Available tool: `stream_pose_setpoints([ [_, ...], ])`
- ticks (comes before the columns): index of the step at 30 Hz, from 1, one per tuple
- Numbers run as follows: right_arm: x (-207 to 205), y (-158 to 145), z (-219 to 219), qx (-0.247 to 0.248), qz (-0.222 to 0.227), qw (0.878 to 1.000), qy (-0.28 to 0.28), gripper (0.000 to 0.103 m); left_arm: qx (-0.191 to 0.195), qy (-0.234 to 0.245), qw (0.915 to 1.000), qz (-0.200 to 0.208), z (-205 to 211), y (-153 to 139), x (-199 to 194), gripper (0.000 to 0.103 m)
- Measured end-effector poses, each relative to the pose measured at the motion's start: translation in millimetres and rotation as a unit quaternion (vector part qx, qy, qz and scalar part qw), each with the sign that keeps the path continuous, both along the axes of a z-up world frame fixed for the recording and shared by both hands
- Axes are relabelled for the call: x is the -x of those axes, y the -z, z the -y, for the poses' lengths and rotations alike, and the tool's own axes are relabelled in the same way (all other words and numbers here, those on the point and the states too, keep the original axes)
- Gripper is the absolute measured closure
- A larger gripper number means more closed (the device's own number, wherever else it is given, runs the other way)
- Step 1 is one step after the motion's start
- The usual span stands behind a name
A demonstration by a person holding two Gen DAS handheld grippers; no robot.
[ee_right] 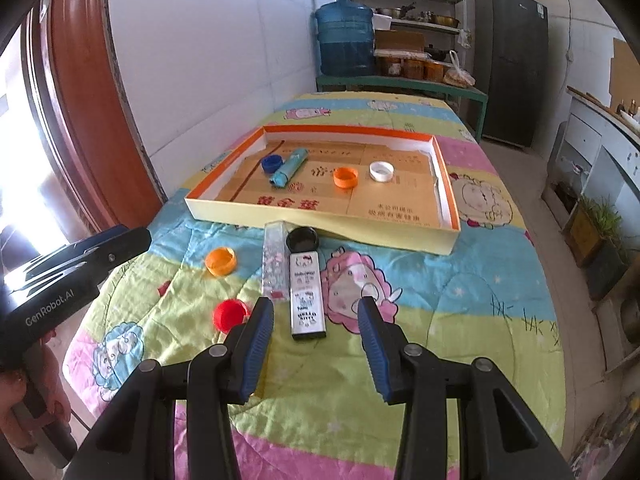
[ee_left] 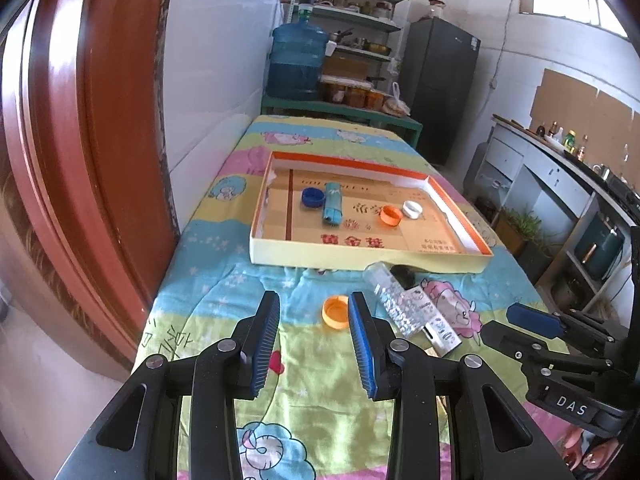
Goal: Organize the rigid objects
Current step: 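Grasp the white Hello Kitty box with the right gripper while the left gripper grasps the orange cap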
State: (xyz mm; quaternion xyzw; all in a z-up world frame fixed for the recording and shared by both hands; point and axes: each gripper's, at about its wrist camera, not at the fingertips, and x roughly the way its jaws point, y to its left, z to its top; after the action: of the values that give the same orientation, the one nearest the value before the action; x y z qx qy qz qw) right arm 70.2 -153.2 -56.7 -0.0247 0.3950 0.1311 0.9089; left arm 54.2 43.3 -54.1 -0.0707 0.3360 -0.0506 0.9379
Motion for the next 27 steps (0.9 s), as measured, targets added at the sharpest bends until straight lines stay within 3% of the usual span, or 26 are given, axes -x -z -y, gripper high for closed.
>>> stream_pose_setpoints([
  [21, -44.0, 49.7, -20.3, 0.037, -0.060, 0.997, -0.022, 0.059, 0.000, 0.011, 0.9991, -0.042, 9.0, 30.7, -25.8, 0.067],
  [27, -51.6, 54.0, -23.8, 0.054, -0.054, 0.996, -0.034, 0.059, -0.005, 0.017, 0.9984, -0.054, 14.7, 38.6, -37.1, 0.067],
])
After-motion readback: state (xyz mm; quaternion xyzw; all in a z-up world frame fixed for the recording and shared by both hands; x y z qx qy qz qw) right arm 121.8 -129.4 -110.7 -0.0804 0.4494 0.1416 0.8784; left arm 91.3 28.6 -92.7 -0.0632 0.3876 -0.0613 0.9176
